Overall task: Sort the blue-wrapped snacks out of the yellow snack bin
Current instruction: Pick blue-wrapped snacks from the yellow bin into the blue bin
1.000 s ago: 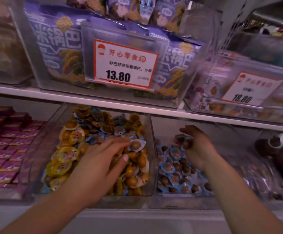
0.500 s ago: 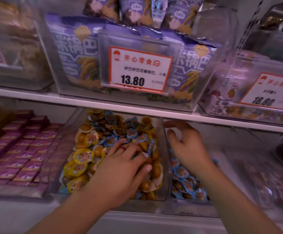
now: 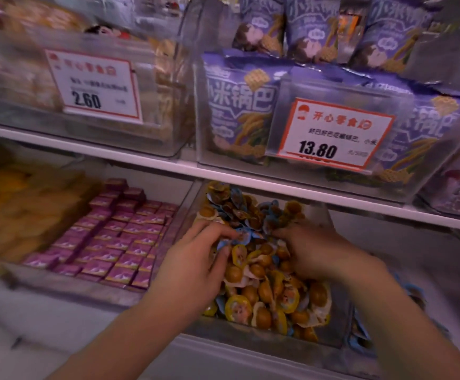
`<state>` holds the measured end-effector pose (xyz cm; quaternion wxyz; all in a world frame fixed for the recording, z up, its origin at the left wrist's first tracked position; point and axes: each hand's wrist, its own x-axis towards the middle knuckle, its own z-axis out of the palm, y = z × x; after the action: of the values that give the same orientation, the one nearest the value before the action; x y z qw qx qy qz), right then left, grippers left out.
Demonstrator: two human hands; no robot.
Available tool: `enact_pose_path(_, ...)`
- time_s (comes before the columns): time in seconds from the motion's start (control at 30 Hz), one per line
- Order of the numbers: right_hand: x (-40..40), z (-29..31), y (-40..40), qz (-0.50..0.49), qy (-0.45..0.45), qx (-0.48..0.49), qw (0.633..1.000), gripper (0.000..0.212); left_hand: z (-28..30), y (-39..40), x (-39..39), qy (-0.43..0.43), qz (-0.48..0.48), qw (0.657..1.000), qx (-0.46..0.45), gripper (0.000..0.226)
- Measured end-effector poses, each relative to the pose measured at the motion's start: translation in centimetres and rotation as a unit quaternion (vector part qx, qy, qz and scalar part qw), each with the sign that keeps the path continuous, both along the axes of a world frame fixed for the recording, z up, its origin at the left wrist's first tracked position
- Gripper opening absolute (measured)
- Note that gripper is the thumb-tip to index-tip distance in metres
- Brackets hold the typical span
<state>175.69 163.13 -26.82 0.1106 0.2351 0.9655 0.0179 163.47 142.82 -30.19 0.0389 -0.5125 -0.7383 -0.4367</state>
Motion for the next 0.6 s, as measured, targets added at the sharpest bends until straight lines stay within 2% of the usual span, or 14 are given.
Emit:
enact_pose_path(0.1, 0.2, 0.1, -0.1, -0.002, 0.016, -0.029, 0.999, 0.05, 0.2, -0.1, 0.0, -0.037, -0.009, 0.999, 0.0, 0.029)
enact_pose_path(0.17, 0.1, 0.2, -0.6, -0.02, 0.062, -0.071, 0.995, 0.051, 0.3, 0.3, 0.1, -0.11, -0.002, 0.994, 0.016, 0.027)
enact_pose_path(0.27, 0.1, 0.5, -1.5, -0.017, 0.138, -0.103, 0.985, 0.049, 0.5, 1.4, 0.1, -0.256, -0.004, 0.965, 0.064, 0.022)
enact_pose_path(0.37, 0.5, 1.2, -1.5, -0.028, 0.174, -0.152, 0.973, 0.029, 0.6, 2.4, 0.3, -0.319, 0.011, 0.941, 0.108, 0.014)
enact_pose_path(0.5, 0.0, 1.6, -0.3, -0.074, 0.25, -0.104, 0.96, 0.013, 0.3, 3.1, 0.6, -0.35, 0.03, 0.928, 0.128, 0.014)
enact_pose_path(0.53, -0.4, 1.3, 0.0, -0.103, 0.264, -0.087, 0.955, 0.017, 0.2, 3.1, 0.6, -0.342, 0.03, 0.93, 0.128, 0.015)
enact_pose_path(0.6, -1.6, 0.4, 0.2, -0.149, 0.232, -0.055, 0.96, 0.032, -0.2, 2.9, 0.6, -0.332, 0.028, 0.935, 0.124, 0.017)
